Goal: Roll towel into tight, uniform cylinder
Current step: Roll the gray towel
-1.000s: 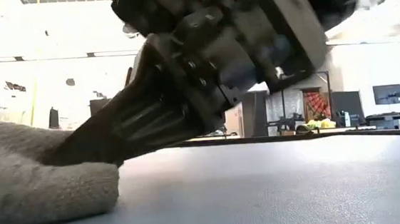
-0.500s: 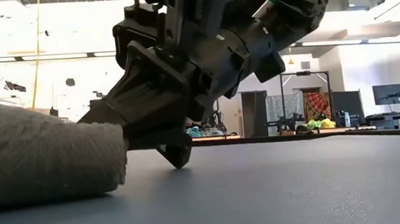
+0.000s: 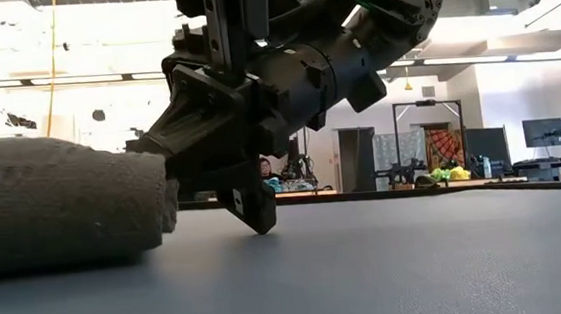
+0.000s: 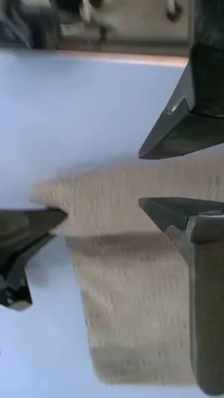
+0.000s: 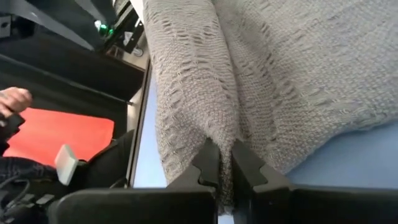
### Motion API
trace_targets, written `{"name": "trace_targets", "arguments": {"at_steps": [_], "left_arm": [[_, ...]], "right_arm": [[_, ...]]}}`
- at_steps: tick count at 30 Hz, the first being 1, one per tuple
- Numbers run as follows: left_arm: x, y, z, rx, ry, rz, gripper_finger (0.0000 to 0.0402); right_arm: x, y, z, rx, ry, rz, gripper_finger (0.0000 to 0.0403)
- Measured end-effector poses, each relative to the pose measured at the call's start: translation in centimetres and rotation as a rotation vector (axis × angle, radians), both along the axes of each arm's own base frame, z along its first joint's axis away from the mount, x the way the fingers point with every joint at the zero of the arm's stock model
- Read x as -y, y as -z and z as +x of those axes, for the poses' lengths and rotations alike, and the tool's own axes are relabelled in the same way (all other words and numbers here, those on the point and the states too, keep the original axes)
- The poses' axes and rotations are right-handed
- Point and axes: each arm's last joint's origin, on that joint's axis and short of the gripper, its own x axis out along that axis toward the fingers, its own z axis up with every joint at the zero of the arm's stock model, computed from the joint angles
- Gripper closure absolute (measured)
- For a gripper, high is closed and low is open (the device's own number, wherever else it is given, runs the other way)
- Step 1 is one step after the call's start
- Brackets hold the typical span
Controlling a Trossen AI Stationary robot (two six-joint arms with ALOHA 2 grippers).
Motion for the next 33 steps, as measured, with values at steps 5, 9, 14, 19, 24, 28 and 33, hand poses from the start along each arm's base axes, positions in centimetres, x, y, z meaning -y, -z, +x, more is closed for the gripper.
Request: {"name": "trace_targets", "arguments": {"at_steps": [5,9,14,19,24,28,33], "left_arm": [[-1.3,0.1,1.5,-0.058,0.023,0.041,0.0276],[-1.8,0.1,2.2,-0.088,0.031,0.023,0.0239],[-1.8,0.3,2.3,-0.096,0.023,0.018,0.0191],[-1.6,2.4,3.0,-0.149,0.012,0.048,0.0164],[-1.9,3.6,3.6,-0.202,-0.047,0.016,0.016],[-2.5,3.7,3.8,-0.235,-0.11,-0.011,0.0169],[-3.0,3.8,4.0,-0.288,-0.127,-0.033,0.0231]], "right_arm": [[0.0,0.1,-0.1,-0.023,0.017,0.012,0.0374],[0.3,0.1,0.0,-0.024,0.026,0.014,0.0374],[0.5,0.1,0.1,-0.016,0.033,0.021,0.0373],[0.6,0.1,0.1,-0.016,0.034,0.022,0.0373],[0.6,0.1,0.1,-0.02,0.054,0.025,0.0373],[0.6,0.1,0.1,-0.02,0.06,0.027,0.0373],[0.5,0.0,0.2,-0.008,0.059,0.029,0.0355]]}}
